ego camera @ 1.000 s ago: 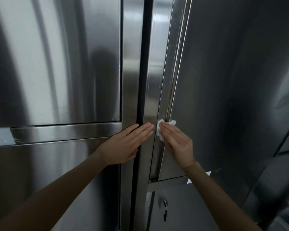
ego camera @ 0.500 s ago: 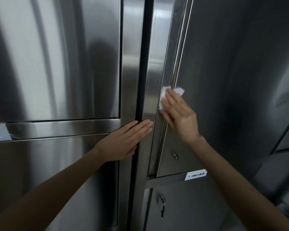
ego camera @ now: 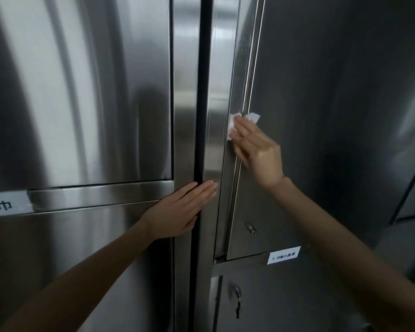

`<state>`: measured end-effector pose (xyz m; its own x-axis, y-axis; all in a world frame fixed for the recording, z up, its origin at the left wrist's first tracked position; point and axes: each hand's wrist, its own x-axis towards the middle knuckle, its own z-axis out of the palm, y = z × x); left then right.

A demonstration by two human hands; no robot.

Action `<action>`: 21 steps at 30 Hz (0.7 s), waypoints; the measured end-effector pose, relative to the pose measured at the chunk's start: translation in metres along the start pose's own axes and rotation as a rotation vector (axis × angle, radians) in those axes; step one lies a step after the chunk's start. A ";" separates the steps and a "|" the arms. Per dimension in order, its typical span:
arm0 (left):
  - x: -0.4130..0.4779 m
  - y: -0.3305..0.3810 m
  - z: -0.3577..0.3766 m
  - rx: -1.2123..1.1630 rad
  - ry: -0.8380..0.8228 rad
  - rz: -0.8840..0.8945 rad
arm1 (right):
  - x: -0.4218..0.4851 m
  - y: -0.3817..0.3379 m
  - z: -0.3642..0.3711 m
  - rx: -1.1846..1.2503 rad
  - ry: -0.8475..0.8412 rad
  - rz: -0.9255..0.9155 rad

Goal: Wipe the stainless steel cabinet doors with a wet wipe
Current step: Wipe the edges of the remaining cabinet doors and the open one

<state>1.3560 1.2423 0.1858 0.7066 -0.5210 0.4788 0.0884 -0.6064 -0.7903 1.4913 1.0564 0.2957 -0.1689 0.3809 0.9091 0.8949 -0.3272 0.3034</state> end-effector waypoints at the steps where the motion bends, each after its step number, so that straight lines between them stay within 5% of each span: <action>1: 0.000 0.000 0.000 0.001 0.001 0.004 | -0.010 -0.005 0.003 0.009 0.004 0.014; 7: -0.001 0.002 0.002 0.014 -0.019 0.020 | -0.123 -0.041 0.025 0.121 -0.227 0.142; 10: -0.002 0.000 0.004 -0.016 -0.019 0.017 | -0.164 -0.063 0.026 0.347 -0.175 0.267; 13: -0.001 0.003 0.005 -0.077 0.004 -0.003 | -0.204 -0.065 0.033 0.343 -0.406 0.126; 16: 0.004 0.028 0.001 -0.174 0.051 -0.168 | -0.239 -0.079 0.039 0.368 -0.574 0.175; 21: 0.008 0.078 -0.001 -0.343 0.051 -0.440 | -0.264 -0.093 0.040 0.325 -0.487 0.029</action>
<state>1.3674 1.1901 0.1280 0.6189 -0.1983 0.7601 0.1277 -0.9293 -0.3464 1.4685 1.0208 0.0164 -0.0022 0.7541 0.6567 0.9901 -0.0904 0.1071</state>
